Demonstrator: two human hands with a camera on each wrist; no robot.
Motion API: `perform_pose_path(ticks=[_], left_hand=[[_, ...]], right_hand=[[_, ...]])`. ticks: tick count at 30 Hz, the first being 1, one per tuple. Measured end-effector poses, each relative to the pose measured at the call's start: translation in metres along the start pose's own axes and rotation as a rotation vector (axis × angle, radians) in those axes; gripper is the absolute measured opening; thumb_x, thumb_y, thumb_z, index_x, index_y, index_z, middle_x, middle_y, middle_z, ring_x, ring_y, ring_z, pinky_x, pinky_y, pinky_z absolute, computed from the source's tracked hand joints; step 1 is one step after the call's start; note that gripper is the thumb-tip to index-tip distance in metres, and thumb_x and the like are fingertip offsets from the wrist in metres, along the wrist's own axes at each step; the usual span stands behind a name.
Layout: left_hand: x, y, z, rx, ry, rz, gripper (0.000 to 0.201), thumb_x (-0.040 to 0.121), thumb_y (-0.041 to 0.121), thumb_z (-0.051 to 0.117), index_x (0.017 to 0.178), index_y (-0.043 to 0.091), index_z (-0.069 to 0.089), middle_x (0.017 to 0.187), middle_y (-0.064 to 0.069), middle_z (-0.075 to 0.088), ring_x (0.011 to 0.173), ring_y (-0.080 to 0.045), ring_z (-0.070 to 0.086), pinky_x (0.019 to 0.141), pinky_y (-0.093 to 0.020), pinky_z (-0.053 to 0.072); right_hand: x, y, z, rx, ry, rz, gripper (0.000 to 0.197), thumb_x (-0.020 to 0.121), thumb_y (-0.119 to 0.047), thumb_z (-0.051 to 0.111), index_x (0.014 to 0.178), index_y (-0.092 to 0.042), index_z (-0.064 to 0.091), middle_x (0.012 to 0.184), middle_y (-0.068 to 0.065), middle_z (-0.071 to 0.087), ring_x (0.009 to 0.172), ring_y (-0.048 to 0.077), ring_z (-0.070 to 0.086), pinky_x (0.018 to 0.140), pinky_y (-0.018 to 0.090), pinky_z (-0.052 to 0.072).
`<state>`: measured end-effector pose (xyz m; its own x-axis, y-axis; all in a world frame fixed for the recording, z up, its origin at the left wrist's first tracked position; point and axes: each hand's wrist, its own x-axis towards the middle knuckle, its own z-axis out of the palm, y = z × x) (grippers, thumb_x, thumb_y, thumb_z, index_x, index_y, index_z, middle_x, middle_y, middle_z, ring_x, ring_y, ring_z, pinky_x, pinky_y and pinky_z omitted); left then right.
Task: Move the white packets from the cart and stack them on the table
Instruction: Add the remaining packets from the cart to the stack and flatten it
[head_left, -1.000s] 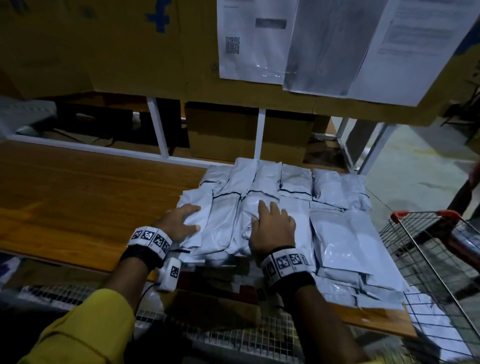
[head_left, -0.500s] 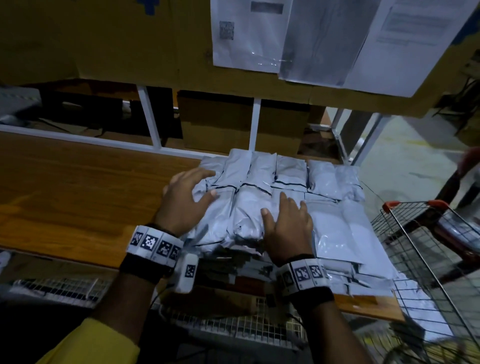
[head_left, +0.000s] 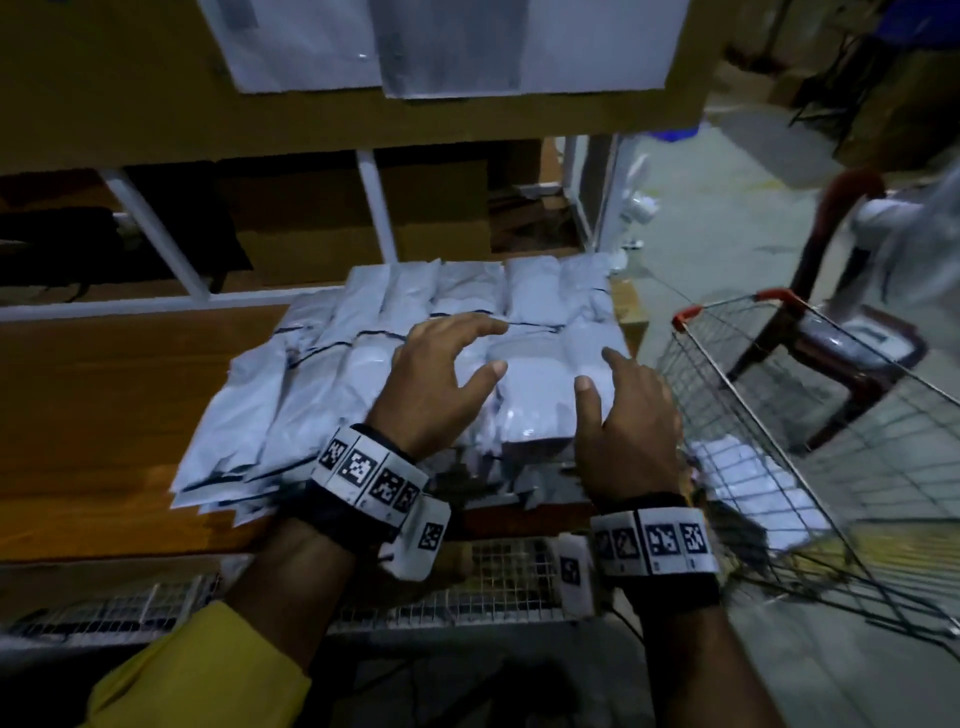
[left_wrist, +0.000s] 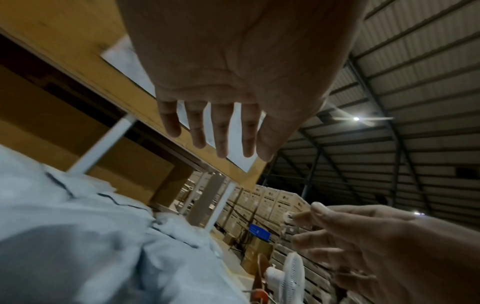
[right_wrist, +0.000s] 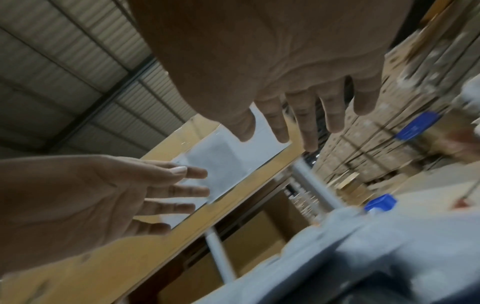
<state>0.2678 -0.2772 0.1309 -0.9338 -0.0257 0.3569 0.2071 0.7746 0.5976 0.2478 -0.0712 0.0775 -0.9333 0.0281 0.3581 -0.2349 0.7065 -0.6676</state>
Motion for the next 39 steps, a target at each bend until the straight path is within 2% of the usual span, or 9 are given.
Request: perform_pose_path(ticks=[7, 15, 22, 26, 28, 30, 34, 37, 39], left_hand=[[0.044, 0.097, 0.114, -0.04, -0.107, 0.116, 0.034, 0.091, 0.039, 0.063, 0.124, 0.032, 0.065, 0.128, 0.011, 0.064, 0.121, -0.014, 0.055, 0.105, -0.043, 0.042], [0.083, 0.185, 0.244, -0.146, -0.173, 0.136, 0.039, 0.086, 0.043, 0.063, 0.122, 0.029, 0.066, 0.12, 0.006, 0.068, 0.11, -0.017, 0.062, 0.095, -0.043, 0.052], [0.135, 0.239, 0.341, -0.172, -0.262, 0.156, 0.039, 0.088, 0.042, 0.065, 0.125, 0.03, 0.065, 0.127, 0.011, 0.064, 0.121, -0.012, 0.056, 0.104, -0.045, 0.047], [0.182, 0.247, 0.39, -0.141, -0.372, 0.14, 0.043, 0.088, 0.044, 0.063, 0.128, 0.028, 0.064, 0.132, 0.006, 0.063, 0.126, -0.016, 0.054, 0.107, -0.046, 0.045], [0.208, 0.248, 0.417, -0.101, -0.417, 0.149, 0.043, 0.09, 0.043, 0.063, 0.129, 0.026, 0.064, 0.133, 0.004, 0.063, 0.126, -0.018, 0.055, 0.108, -0.038, 0.042], [0.231, 0.242, 0.452, -0.051, -0.498, 0.104, 0.042, 0.092, 0.041, 0.064, 0.131, 0.026, 0.063, 0.135, 0.002, 0.062, 0.125, -0.02, 0.055, 0.102, -0.031, 0.04], [0.261, 0.217, 0.54, 0.136, -0.715, 0.071, 0.047, 0.09, 0.045, 0.066, 0.132, 0.027, 0.058, 0.137, -0.004, 0.06, 0.124, -0.028, 0.056, 0.104, -0.043, 0.047], [0.26, 0.189, 0.601, 0.351, -0.926, 0.101, 0.052, 0.093, 0.046, 0.062, 0.139, 0.022, 0.054, 0.143, -0.011, 0.055, 0.127, -0.033, 0.054, 0.106, -0.045, 0.045], [0.256, 0.171, 0.639, 0.441, -1.061, 0.135, 0.049, 0.094, 0.051, 0.058, 0.13, 0.018, 0.059, 0.137, -0.014, 0.059, 0.122, -0.036, 0.056, 0.103, -0.046, 0.048]], right_hand=[[0.017, 0.107, -0.094, -0.116, 0.043, 0.135, 0.053, 0.095, -0.045, 0.04, 0.138, -0.017, 0.053, 0.132, 0.011, 0.058, 0.127, 0.035, 0.046, 0.104, 0.05, 0.035], [0.038, 0.219, -0.194, -0.237, 0.092, 0.213, 0.043, 0.1, -0.039, 0.051, 0.137, -0.019, 0.054, 0.132, 0.008, 0.058, 0.127, 0.032, 0.045, 0.103, 0.049, 0.034], [0.06, 0.304, -0.238, -0.245, 0.156, 0.317, 0.045, 0.097, -0.042, 0.045, 0.135, -0.021, 0.055, 0.126, 0.007, 0.061, 0.121, 0.032, 0.051, 0.101, 0.052, 0.041], [0.082, 0.341, -0.237, -0.247, 0.177, 0.399, 0.046, 0.095, -0.042, 0.044, 0.132, -0.019, 0.057, 0.124, 0.007, 0.062, 0.12, 0.032, 0.051, 0.102, 0.05, 0.04], [0.094, 0.361, -0.232, -0.26, 0.162, 0.445, 0.04, 0.098, -0.038, 0.05, 0.133, -0.018, 0.057, 0.126, 0.008, 0.062, 0.122, 0.032, 0.05, 0.102, 0.049, 0.038], [0.107, 0.379, -0.227, -0.284, 0.14, 0.501, 0.039, 0.099, -0.036, 0.053, 0.135, -0.02, 0.055, 0.129, 0.007, 0.061, 0.125, 0.03, 0.048, 0.104, 0.047, 0.035], [0.126, 0.414, -0.214, -0.3, 0.101, 0.612, 0.042, 0.1, -0.036, 0.052, 0.139, -0.02, 0.053, 0.132, 0.006, 0.058, 0.128, 0.029, 0.046, 0.107, 0.046, 0.033], [0.135, 0.441, -0.205, -0.333, 0.053, 0.678, 0.043, 0.099, -0.036, 0.053, 0.14, -0.02, 0.052, 0.134, 0.006, 0.057, 0.129, 0.029, 0.046, 0.109, 0.048, 0.035], [0.141, 0.455, -0.202, -0.344, 0.034, 0.727, 0.043, 0.099, -0.036, 0.053, 0.139, -0.02, 0.053, 0.135, 0.005, 0.057, 0.13, 0.029, 0.045, 0.11, 0.049, 0.034]])
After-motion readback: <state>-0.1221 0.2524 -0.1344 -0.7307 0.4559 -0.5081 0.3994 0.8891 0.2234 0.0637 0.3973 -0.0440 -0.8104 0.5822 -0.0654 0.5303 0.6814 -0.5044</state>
